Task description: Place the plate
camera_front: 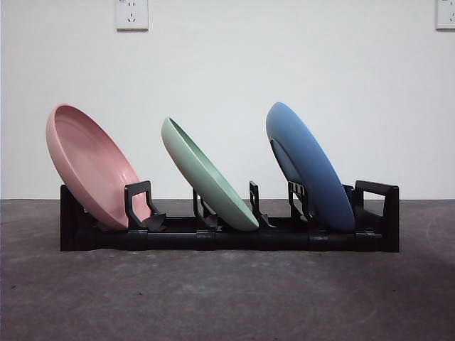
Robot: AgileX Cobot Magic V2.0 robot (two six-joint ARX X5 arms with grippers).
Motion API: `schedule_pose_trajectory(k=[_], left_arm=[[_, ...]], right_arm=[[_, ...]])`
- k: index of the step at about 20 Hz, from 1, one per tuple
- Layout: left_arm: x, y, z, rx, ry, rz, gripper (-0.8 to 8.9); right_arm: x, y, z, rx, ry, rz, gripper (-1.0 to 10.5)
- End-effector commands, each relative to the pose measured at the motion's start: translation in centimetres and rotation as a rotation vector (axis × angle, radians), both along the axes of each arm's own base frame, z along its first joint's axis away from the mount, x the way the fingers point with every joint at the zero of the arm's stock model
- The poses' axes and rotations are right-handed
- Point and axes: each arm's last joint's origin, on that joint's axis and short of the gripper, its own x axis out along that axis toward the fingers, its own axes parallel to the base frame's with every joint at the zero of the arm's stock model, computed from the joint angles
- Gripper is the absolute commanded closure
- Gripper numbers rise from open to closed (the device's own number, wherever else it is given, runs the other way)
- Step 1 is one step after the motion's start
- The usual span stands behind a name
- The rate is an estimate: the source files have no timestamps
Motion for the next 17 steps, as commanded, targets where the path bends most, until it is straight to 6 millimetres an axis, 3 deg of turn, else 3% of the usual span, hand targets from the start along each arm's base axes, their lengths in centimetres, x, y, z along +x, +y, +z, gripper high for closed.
schedule_pose_trajectory(k=[1, 10, 17], left_arm=[[0.13, -0.02, -0.31, -0.002, -0.016, -0.005, 8.06], [0.15, -0.02, -0.15, -0.14, -0.017, 0.009, 8.06], [0.18, -0.02, 0.49, -0.318, -0.061, 0.016, 8.06]], right_arm=[[0.03, 0.01, -0.03, 0.008, -0.007, 0.003, 9.3], [0.03, 0.01, -0.03, 0.023, -0.008, 0.002, 9.3], [0.06, 0.08, 0.34, 0.258, -0.058, 0.008, 9.3]])
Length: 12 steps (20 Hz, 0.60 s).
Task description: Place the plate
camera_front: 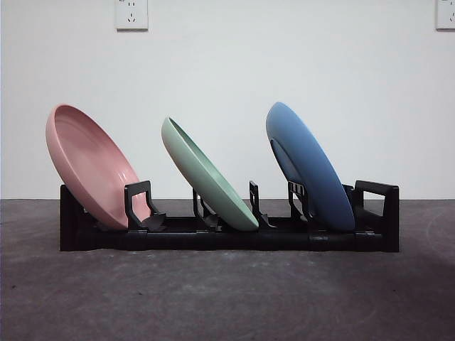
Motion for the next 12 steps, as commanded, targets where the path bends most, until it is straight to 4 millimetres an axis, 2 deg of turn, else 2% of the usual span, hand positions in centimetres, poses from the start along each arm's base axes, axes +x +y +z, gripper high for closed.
schedule_pose_trajectory(k=[1, 6, 9, 12], left_arm=[[0.1, 0.0, 0.0, -0.082, -0.037, -0.004, 8.06], [0.0, 0.0, 1.6, -0.155, -0.167, -0.013, 8.06], [-0.4, 0.0, 2.9, -0.242, -0.158, -0.018, 8.03], [-0.8, 0.0, 4.8, -0.275, -0.099, -0.012, 8.03]], right_arm=[[0.1, 0.1, 0.4, 0.156, -0.059, 0.018, 9.3], [0.0, 0.3, 1.8, 0.221, -0.183, 0.091, 9.3], [-0.2, 0.3, 2.8, 0.309, -0.172, 0.096, 9.3], [-0.4, 0.3, 4.3, 0.323, -0.127, 0.089, 9.3]])
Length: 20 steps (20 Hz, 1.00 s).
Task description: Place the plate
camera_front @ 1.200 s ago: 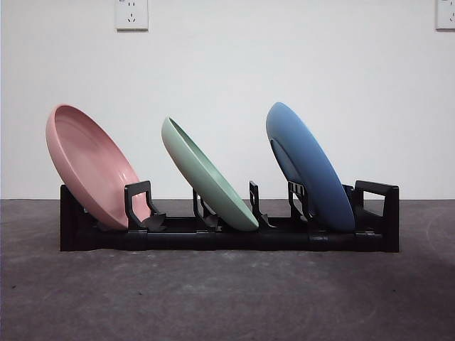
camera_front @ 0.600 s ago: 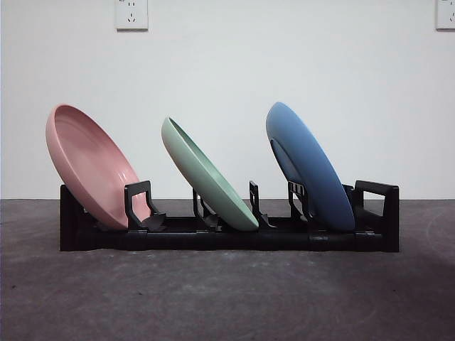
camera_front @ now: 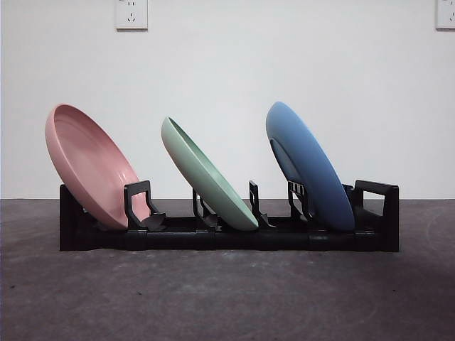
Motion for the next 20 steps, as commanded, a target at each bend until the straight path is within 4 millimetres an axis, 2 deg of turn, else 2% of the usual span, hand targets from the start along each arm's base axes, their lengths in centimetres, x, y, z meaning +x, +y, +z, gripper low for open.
schedule_pose_trajectory(k=[1, 9, 12, 20], left_arm=[[-0.6, 0.0, 2.8, -0.054, 0.005, -0.008, 8.03], [-0.3, -0.3, 8.7, 0.121, 0.191, -0.114, 8.03], [0.2, -0.5, 10.6, 0.195, 0.294, -0.18, 8.03], [2.2, -0.6, 13.4, 0.293, 0.611, -0.266, 8.03]], right_arm=[[-0.2, 0.0, 2.2, 0.051, 0.003, 0.004, 9.3], [0.8, 0.6, 7.6, -0.061, 0.219, 0.218, 9.3], [1.5, 0.9, 9.1, -0.064, 0.315, 0.308, 9.3], [3.8, 1.8, 11.9, -0.078, 0.541, 0.485, 9.3]])
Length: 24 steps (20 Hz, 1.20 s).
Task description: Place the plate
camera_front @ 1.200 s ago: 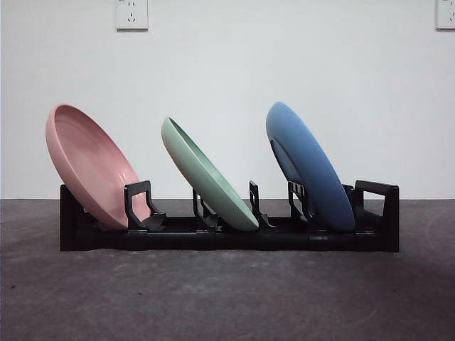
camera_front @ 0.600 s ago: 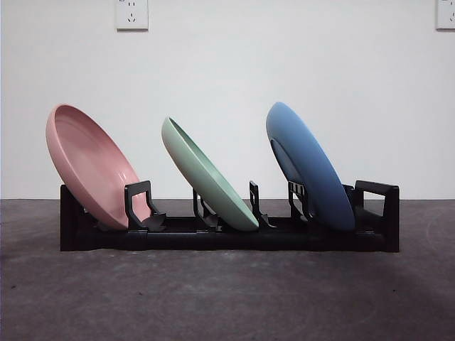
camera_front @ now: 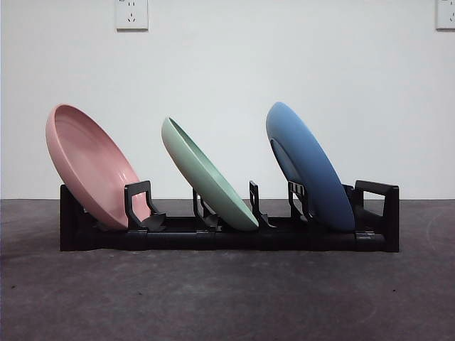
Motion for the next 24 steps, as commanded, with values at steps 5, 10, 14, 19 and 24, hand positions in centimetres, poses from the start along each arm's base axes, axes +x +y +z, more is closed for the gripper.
schedule_pose_trajectory(k=[5, 10, 14, 19, 24], left_arm=[[2.5, -0.1, 1.3, 0.046, 0.248, -0.041, 8.01], [4.4, -0.2, 0.9, 0.045, 0.3, -0.04, 4.06], [4.6, -0.2, 1.0, 0.044, 0.283, -0.039, 4.07], [4.6, -0.2, 1.0, 0.043, 0.281, -0.038, 4.07], [4.7, -0.2, 1.1, 0.041, 0.268, -0.036, 4.07]], right_arm=[[2.2, 1.0, 2.6, -0.127, 0.118, 0.122, 9.3], [4.0, 1.9, 3.4, -0.209, 0.159, 0.127, 6.3], [5.1, 2.8, 3.6, -0.212, 0.214, 0.163, 6.3], [9.4, 5.7, 4.7, -0.222, 0.318, 0.276, 6.3], [14.2, 9.6, 5.5, -0.262, 0.304, 0.378, 6.3]])
